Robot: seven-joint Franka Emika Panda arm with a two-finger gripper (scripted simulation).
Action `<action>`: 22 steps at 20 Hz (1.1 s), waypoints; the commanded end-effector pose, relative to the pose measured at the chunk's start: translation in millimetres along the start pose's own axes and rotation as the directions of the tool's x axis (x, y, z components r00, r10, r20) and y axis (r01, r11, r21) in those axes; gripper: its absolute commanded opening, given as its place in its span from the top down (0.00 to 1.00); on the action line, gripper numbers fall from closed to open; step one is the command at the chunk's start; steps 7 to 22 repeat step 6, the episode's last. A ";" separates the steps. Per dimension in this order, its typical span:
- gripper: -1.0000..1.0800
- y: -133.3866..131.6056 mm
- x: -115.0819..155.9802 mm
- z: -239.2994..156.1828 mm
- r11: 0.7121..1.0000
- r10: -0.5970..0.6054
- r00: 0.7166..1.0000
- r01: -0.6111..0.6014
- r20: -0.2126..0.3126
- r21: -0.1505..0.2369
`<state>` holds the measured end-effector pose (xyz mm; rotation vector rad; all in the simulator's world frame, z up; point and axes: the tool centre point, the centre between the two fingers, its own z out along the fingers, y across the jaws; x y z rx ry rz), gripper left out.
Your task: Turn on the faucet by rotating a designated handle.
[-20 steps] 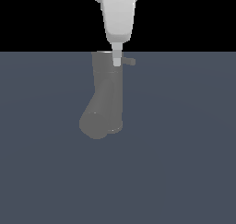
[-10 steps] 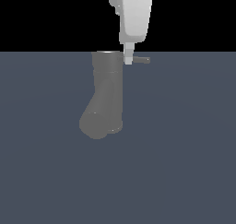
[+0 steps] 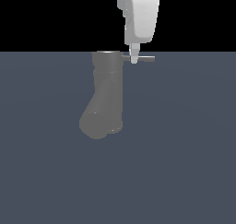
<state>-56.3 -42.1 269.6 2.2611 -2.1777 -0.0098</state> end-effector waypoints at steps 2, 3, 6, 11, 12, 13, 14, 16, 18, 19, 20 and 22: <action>1.00 -6.6 38.7 -0.3 0.998 0.056 0.998 -0.056 -0.003 0.006; 1.00 -8.7 41.7 -0.4 0.998 0.058 0.998 -0.058 -0.003 0.006; 1.00 -12.8 47.4 -0.4 0.998 0.061 0.998 -0.061 -0.003 0.006; 1.00 -12.8 47.4 -0.4 0.998 0.061 0.998 -0.061 -0.003 0.006; 1.00 -12.8 47.4 -0.4 0.998 0.061 0.998 -0.061 -0.003 0.006; 1.00 -12.8 47.4 -0.4 0.998 0.061 0.998 -0.061 -0.003 0.006; 1.00 -12.8 47.4 -0.4 0.998 0.061 0.998 -0.061 -0.003 0.006; 1.00 -12.8 47.4 -0.4 0.998 0.061 0.998 -0.061 -0.003 0.006; 1.00 -12.8 47.4 -0.4 0.998 0.061 0.998 -0.061 -0.003 0.006; 1.00 -12.8 47.4 -0.4 0.998 0.061 0.998 -0.061 -0.003 0.006; 1.00 -12.8 47.4 -0.4 0.998 0.061 0.998 -0.061 -0.003 0.006; 1.00 -12.8 47.4 -0.4 0.998 0.061 0.998 -0.061 -0.003 0.006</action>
